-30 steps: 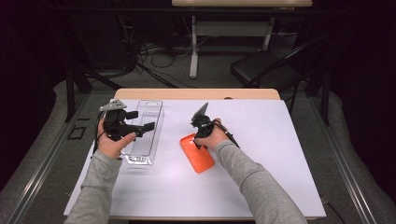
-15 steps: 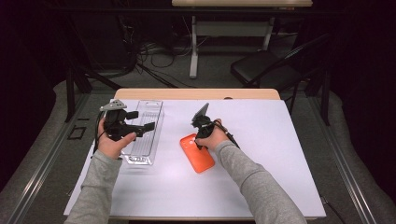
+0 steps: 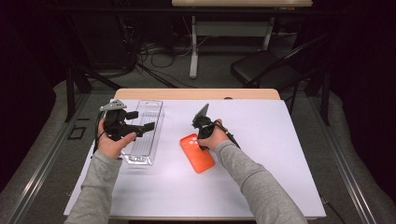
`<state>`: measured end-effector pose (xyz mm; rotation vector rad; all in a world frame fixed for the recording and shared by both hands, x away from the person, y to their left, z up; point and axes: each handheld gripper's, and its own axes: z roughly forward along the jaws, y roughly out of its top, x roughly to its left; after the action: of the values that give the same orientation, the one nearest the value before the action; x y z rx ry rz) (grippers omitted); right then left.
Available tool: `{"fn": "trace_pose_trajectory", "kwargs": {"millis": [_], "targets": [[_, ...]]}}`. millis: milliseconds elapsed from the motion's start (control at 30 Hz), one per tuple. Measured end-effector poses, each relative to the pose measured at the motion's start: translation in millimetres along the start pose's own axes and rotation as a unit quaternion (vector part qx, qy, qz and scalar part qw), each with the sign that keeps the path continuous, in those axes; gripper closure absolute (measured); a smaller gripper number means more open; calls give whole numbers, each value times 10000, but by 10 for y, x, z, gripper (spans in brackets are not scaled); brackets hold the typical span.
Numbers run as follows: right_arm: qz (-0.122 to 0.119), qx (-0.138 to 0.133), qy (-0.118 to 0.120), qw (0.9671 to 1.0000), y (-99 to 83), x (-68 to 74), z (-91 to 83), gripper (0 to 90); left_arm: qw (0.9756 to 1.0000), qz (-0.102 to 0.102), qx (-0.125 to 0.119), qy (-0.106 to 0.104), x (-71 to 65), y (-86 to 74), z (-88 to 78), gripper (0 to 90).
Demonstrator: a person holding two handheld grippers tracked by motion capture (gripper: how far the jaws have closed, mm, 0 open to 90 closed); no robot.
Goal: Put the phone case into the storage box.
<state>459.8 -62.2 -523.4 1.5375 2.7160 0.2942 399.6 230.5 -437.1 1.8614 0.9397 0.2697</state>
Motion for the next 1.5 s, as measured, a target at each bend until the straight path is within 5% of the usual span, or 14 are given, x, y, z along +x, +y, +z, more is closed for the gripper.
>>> {"fn": "trace_pose_trajectory", "kwargs": {"millis": [33, 733, 1500], "targets": [[33, -141, 51, 9999, -9, 0, 22, 776, 10000, -6, 6, 13, 2, 0, -2, 55], [64, 74, -50, 9999, -1, -15, -4, 863, 10000, -32, 10, 17, 16, -5, 2, 59], [326, -101, -22, 9994, -14, -14, 18, 884, 10000, -43, 20, 56, 19, -7, -1, 59]]}}
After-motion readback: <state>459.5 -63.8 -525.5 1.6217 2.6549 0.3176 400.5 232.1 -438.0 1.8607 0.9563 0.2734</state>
